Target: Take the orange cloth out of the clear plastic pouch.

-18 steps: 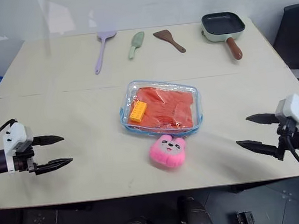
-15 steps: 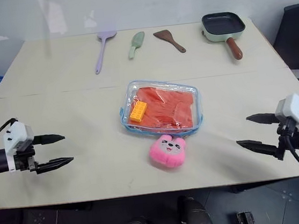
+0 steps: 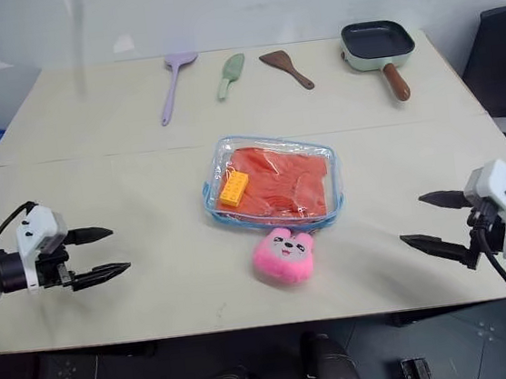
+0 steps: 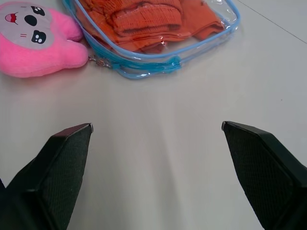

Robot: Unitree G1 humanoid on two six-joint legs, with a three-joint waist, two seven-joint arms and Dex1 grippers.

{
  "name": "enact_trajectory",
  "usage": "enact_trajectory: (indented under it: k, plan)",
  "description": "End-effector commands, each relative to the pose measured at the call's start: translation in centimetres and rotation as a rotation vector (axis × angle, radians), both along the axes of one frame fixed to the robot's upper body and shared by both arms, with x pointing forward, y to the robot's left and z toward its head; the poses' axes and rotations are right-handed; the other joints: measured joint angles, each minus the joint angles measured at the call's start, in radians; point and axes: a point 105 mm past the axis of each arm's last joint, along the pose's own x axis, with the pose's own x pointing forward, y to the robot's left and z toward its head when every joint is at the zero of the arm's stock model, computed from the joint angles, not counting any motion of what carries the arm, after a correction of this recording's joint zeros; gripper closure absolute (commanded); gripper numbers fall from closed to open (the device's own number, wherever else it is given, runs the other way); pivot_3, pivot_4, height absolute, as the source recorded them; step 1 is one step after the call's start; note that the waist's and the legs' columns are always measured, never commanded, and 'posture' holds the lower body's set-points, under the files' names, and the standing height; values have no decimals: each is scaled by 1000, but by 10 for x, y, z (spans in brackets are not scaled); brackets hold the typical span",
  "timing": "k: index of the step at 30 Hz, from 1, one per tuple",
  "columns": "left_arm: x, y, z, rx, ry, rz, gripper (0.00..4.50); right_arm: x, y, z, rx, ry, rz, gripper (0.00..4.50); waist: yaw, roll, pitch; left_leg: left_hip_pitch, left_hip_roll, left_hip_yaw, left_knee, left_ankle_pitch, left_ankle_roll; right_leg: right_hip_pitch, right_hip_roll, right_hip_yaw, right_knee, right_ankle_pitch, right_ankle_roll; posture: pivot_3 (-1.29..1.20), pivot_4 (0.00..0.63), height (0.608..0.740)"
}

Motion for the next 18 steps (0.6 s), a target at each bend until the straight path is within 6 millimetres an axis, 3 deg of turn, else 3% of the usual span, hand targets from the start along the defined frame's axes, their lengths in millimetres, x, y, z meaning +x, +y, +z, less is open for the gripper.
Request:
enact_trajectory:
  k: [1, 5, 10, 18]
  plan:
    - [2, -5, 11, -32, -41, 2, 35, 1, 7, 7, 10, -46, 16, 0, 0, 0, 0, 0, 0, 0, 0, 0, 0, 0, 0, 0, 0, 0, 0, 0, 150, 740]
    - [8, -22, 18, -145, -80, 34, 35, 12, 16, 16, 87, -126, -41, 0, 0, 0, 0, 0, 0, 0, 1, 0, -1, 1, 0, 0, 1, 0, 0, 0, 150, 740]
    - [14, -51, 35, -293, -134, 110, 35, 3, 43, 17, 152, -149, -18, 0, 2, 0, 0, 0, 0, -1, 1, 1, -3, 0, 0, 0, 3, 0, 0, 0, 150, 740]
    - [46, -133, 54, -403, -136, 180, 35, -20, 117, 23, 282, -136, 116, 0, 4, -1, 0, 1, -2, -2, 2, 2, -4, 8, 0, 2, 3, 1, 2, 0, 150, 740]
